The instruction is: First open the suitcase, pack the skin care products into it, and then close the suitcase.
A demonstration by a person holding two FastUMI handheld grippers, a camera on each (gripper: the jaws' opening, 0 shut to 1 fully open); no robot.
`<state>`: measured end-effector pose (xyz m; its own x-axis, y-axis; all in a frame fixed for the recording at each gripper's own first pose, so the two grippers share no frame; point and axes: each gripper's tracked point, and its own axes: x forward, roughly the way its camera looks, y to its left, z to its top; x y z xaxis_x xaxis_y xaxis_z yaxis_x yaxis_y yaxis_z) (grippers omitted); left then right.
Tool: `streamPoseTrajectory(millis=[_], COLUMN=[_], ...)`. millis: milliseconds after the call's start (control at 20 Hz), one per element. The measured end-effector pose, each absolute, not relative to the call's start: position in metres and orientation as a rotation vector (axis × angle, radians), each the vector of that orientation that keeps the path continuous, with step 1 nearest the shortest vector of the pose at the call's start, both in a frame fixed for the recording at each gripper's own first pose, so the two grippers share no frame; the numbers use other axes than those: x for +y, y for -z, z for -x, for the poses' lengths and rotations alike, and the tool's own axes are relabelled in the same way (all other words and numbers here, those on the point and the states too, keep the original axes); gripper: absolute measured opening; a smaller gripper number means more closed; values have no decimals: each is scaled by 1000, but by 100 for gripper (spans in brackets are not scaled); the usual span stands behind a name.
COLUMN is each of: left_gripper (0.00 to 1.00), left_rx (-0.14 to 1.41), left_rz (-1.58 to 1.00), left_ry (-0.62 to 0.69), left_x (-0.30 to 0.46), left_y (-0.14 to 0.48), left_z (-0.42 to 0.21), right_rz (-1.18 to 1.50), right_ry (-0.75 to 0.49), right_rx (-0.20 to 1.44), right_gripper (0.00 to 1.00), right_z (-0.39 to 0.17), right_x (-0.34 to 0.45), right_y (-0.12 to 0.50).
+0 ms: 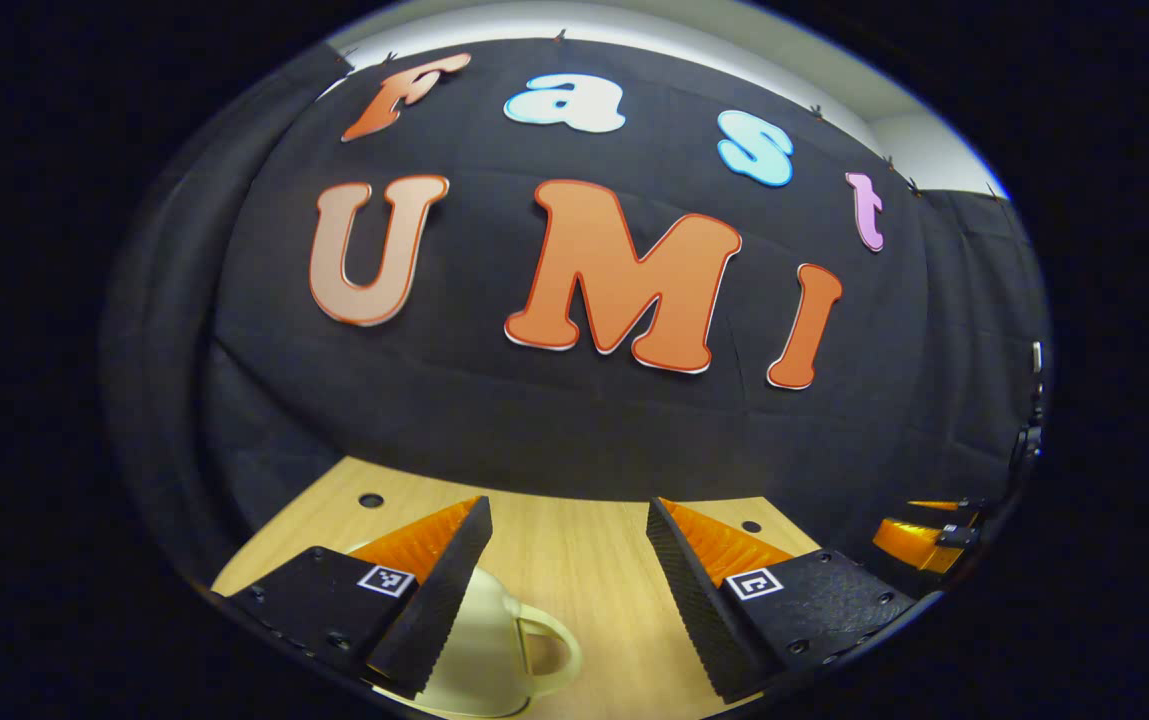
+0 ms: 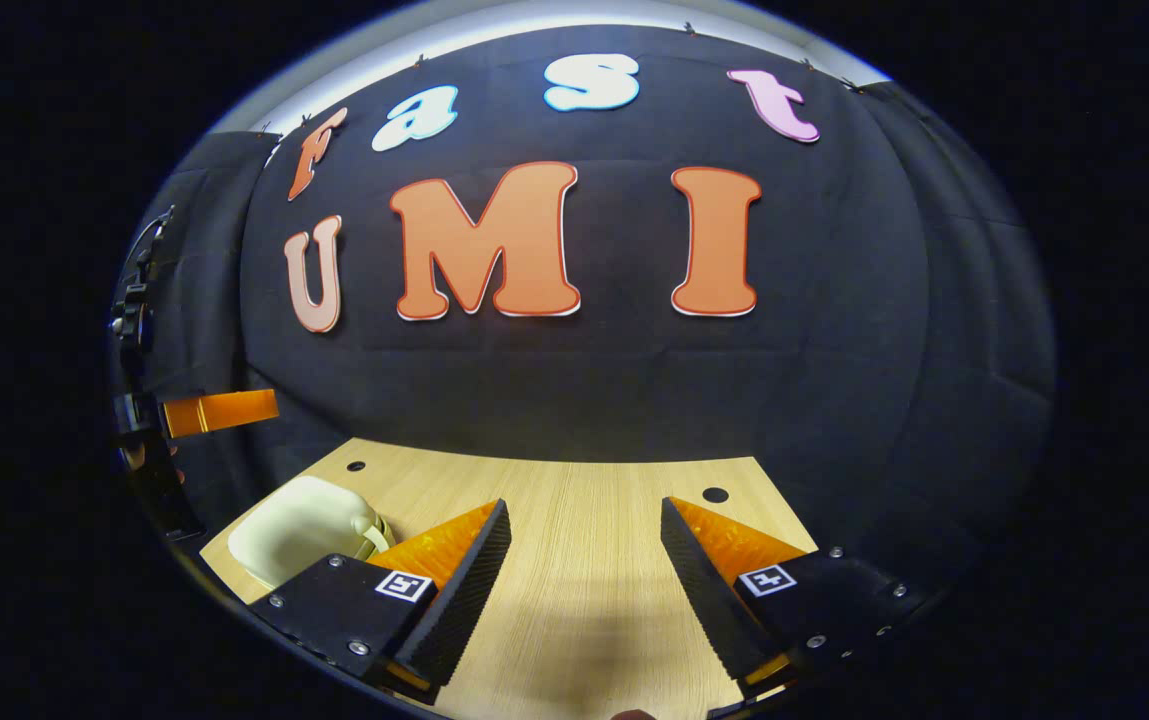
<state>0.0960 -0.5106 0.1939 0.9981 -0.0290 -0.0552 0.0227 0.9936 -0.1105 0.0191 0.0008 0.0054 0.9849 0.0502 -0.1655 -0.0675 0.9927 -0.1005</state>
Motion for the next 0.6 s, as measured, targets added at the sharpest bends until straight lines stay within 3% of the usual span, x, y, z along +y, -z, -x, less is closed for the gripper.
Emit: streamPoseTrajectory(millis=[400,600], left_gripper=[97,97], left_rx=[-16,-63], left_rz=[62,28], left_ry=[72,-20], left_x=[-509,-484], left_y=[-210,-224], left_z=[-60,-52], right_rz=[83,55], right_ry=[-13,3], right_rx=[112,90], right_gripper=[95,95], right_z=[31,38], right_x=[7,6], right_y=[-2,-11])
